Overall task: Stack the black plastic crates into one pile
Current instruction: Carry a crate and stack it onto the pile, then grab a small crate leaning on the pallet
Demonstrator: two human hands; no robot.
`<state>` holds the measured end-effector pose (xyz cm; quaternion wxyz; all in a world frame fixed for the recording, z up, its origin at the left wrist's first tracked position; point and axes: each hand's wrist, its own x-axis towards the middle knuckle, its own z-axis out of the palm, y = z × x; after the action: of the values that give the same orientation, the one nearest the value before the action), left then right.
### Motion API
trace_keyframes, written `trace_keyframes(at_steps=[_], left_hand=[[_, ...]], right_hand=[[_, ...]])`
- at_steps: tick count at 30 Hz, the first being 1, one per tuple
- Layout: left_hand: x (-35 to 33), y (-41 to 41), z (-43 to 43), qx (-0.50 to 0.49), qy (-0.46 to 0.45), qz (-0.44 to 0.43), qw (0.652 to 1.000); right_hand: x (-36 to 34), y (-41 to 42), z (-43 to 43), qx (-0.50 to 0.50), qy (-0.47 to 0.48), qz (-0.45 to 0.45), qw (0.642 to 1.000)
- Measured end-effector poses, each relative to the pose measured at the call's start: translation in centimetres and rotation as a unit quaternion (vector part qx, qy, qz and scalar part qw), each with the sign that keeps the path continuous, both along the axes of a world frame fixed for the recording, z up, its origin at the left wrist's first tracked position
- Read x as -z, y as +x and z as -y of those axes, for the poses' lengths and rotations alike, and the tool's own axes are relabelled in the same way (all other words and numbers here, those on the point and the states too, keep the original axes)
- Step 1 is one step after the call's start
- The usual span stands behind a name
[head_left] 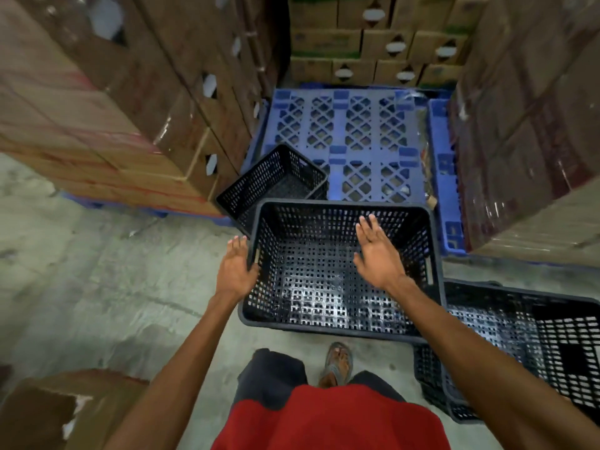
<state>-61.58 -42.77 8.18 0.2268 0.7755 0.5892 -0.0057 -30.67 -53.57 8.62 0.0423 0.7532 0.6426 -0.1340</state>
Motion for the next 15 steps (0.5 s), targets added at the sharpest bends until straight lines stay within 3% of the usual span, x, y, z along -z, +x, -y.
trace_keyframes(at_steps=[8, 15], left_hand=[[-3.7, -3.9, -6.2, -0.139, 0.010, 0.066, 0.988], [-2.8, -6.0, -13.1, -0.210, -0.011, 0.096, 0.973]], right_hand=[[-4.1, -2.4, -10.2, -0.035, 0.062, -0.049, 0.996], [-4.4, -2.6, -20.9, -0.028, 0.057, -0.086, 0.994]])
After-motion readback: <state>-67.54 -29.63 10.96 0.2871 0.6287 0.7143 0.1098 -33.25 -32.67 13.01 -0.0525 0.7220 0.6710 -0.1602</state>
